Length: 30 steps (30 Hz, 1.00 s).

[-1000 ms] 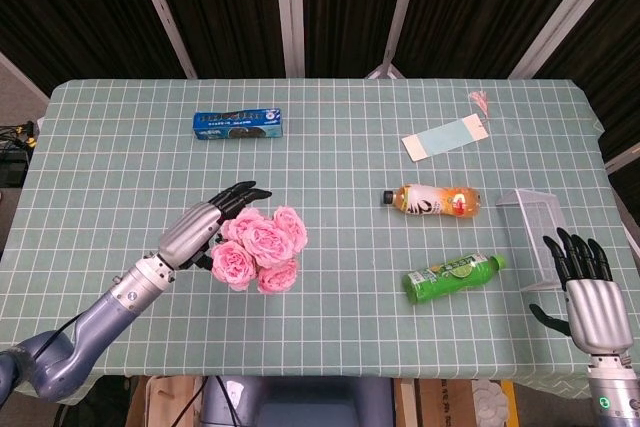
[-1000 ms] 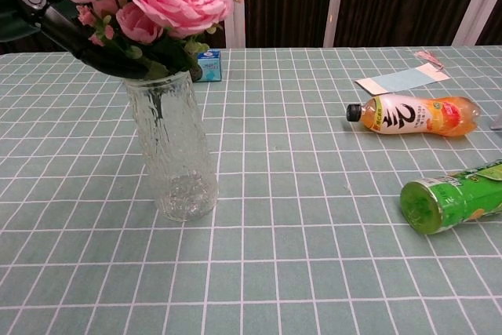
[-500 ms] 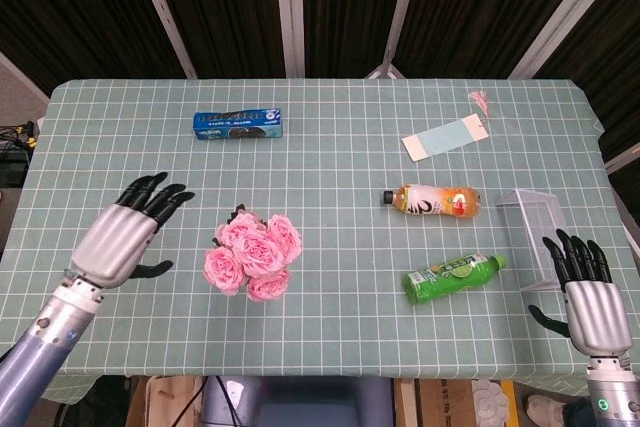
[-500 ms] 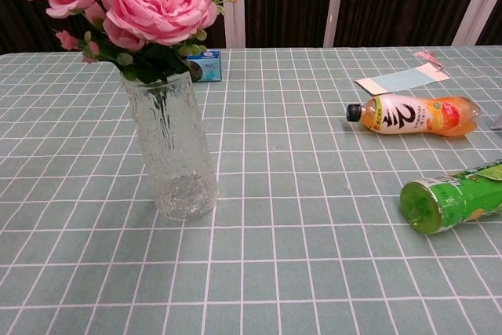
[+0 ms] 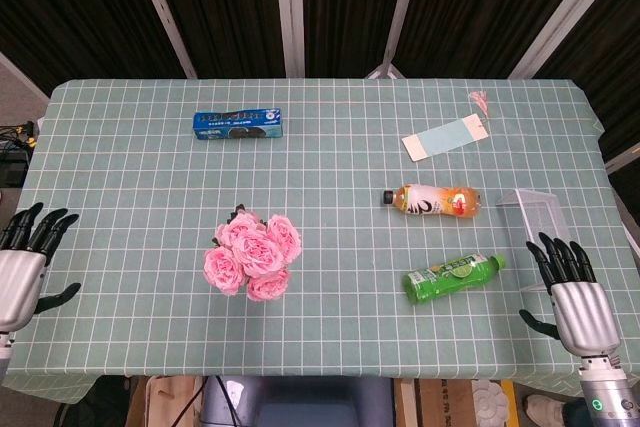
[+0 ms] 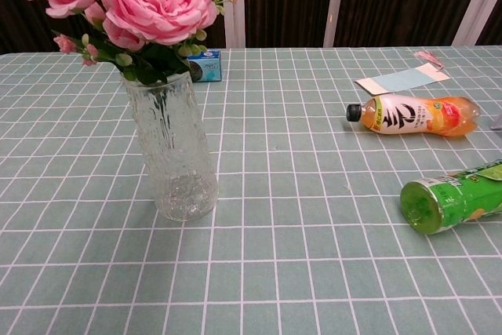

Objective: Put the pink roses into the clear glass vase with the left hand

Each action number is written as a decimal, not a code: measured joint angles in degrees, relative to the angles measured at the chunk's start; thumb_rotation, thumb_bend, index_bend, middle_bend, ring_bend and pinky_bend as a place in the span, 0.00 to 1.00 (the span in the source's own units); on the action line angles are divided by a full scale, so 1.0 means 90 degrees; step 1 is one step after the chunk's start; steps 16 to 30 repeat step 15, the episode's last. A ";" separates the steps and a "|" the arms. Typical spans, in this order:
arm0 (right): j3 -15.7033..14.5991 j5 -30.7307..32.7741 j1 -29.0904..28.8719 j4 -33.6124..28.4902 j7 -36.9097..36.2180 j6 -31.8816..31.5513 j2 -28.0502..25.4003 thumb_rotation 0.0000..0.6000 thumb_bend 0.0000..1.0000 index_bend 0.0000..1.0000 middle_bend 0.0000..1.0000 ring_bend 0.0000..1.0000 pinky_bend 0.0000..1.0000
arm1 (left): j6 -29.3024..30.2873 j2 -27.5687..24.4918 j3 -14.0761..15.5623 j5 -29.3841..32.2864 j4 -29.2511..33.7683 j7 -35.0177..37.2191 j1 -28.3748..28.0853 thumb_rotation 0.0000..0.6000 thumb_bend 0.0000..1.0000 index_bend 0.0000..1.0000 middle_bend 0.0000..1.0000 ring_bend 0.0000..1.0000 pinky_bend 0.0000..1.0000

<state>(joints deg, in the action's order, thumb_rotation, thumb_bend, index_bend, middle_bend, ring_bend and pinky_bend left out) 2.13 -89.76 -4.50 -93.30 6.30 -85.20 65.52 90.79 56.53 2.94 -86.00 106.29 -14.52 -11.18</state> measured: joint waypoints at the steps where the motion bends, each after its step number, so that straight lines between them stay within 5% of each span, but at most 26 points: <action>1: -0.0002 -0.0005 0.0001 0.0001 0.0006 -0.0006 0.0003 1.00 0.15 0.10 0.04 0.01 0.00 | 0.0077 0.0104 0.0024 -0.0098 -0.0248 0.0220 0.0070 1.00 0.15 0.15 0.11 0.02 0.08; 8: -0.0002 -0.0001 0.0003 -0.0003 0.0020 -0.0014 0.0004 1.00 0.15 0.10 0.04 0.01 0.00 | 0.0576 0.0739 0.0160 -0.0861 -0.1401 0.1267 0.0477 1.00 0.15 0.15 0.11 0.02 0.08; 30: 0.0021 0.0046 -0.0013 -0.0002 0.0034 0.0011 -0.0004 1.00 0.15 0.10 0.04 0.01 0.00 | 0.0546 0.0805 0.0148 -0.0986 -0.1492 0.1342 0.0548 1.00 0.15 0.15 0.11 0.02 0.08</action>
